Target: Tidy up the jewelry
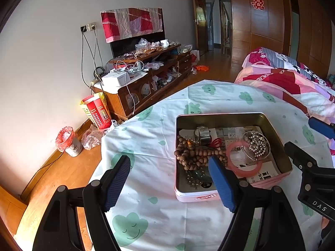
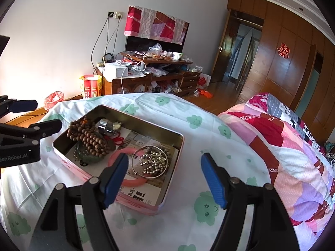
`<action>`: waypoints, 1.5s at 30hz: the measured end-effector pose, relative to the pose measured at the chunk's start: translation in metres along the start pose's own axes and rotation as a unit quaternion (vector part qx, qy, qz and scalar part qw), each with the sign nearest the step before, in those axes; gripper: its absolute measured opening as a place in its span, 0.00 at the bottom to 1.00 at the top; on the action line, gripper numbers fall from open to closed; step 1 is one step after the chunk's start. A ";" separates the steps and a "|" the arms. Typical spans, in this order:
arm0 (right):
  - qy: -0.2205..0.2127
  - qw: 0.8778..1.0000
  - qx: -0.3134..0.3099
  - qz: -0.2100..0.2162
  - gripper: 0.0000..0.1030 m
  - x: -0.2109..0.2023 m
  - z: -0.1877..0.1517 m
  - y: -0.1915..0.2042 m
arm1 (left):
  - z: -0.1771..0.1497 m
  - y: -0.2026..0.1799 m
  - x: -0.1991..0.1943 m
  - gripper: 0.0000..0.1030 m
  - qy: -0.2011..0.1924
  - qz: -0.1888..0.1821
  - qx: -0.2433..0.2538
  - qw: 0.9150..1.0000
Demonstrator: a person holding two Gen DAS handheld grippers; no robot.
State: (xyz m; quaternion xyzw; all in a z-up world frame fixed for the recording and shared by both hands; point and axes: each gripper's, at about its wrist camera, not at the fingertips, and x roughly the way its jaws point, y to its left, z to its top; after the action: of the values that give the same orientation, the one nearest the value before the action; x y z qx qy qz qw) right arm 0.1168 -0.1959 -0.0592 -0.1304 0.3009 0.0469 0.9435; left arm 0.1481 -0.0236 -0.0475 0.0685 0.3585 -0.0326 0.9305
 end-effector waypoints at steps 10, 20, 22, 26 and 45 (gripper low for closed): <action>-0.004 1.000 0.000 -0.002 0.77 -0.002 0.000 -0.001 | 0.000 0.000 0.000 0.75 0.000 0.000 0.001 1.000; -0.002 1.000 -0.004 -0.002 0.77 -0.002 -0.003 -0.001 | 0.000 0.000 -0.001 0.75 0.000 0.000 0.002 1.000; -0.002 1.000 -0.004 -0.002 0.77 -0.002 -0.003 -0.001 | 0.001 -0.001 -0.001 0.75 0.000 0.002 0.003 1.000; -0.003 1.000 -0.003 -0.004 0.79 -0.002 -0.002 -0.001 | 0.001 0.001 -0.001 0.75 0.002 0.003 0.000 1.000; -0.018 1.000 0.008 -0.023 0.82 -0.006 -0.001 -0.013 | -0.002 -0.001 0.003 0.75 0.012 0.005 -0.004 1.000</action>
State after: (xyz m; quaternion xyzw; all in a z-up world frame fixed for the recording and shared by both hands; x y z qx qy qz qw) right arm 0.1137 -0.2082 -0.0537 -0.1286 0.2812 0.0256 0.9507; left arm 0.1493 -0.0240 -0.0512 0.0675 0.3691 -0.0256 0.9266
